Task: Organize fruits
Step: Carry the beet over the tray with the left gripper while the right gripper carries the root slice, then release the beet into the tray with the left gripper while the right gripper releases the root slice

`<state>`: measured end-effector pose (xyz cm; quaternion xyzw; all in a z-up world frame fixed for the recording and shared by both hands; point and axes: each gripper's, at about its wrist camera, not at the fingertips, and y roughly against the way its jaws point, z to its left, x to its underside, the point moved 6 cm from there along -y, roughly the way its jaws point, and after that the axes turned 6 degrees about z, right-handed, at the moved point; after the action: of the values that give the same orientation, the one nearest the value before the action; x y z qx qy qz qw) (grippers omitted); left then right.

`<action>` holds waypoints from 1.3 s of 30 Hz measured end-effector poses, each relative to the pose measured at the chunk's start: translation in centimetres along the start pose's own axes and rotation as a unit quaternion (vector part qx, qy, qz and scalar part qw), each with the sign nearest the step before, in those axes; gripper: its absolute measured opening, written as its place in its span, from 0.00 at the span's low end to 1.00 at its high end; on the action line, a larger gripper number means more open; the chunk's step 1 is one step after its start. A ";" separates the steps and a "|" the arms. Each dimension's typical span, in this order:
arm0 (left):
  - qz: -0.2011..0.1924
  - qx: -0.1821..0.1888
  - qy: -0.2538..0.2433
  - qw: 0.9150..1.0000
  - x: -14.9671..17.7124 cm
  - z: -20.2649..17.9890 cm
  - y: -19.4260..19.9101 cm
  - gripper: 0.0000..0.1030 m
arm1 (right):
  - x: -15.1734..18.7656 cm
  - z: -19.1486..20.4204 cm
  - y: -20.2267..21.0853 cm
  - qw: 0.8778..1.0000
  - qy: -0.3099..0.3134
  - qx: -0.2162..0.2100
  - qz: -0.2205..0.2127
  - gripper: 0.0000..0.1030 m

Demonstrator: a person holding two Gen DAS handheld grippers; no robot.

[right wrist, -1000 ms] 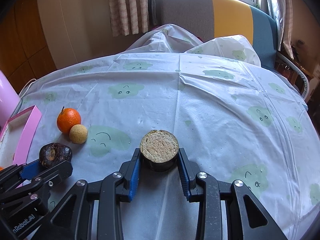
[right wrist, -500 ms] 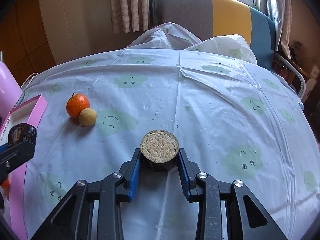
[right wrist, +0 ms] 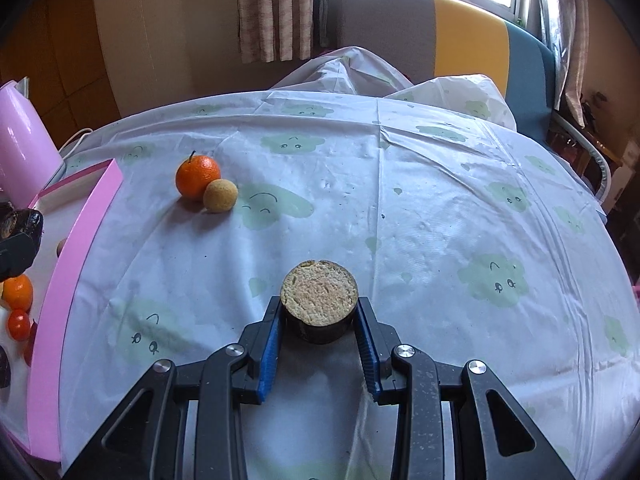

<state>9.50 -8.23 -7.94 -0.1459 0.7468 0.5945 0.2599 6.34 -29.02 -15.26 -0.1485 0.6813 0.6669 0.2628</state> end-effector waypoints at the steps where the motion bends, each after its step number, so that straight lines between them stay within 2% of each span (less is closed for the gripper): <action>1: -0.002 -0.002 0.005 1.000 0.0 0.6 0.2 0.42 | 0.1 0.2 0.1 1.000 0.002 -0.001 0.001 0.34; 12: -0.008 -0.025 0.073 0.997 0.2 7.7 1.7 0.42 | 0.8 2.4 0.7 1.000 0.018 -0.013 0.007 0.34; 24: -0.009 -0.043 0.175 0.984 1.2 17.2 3.3 0.42 | 0.9 5.8 2.3 0.998 0.031 -0.061 0.006 0.34; 28: -0.002 -0.025 0.191 0.981 1.4 17.8 3.0 0.42 | 0.5 7.9 3.6 0.995 0.047 -0.088 -0.005 0.34; 32: 0.002 -0.011 0.182 0.983 1.1 17.1 2.7 0.42 | 0.3 10.8 5.2 0.989 0.076 -0.124 -0.017 0.34; 39: 0.008 0.005 0.170 0.985 0.5 16.0 2.1 0.42 | 1.2 16.5 7.1 0.972 0.138 -0.188 -0.019 0.34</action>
<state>11.38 7.80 -9.07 -0.2377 0.7846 0.5589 0.1249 4.03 -12.11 -9.58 -0.2988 0.5705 0.7509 0.1463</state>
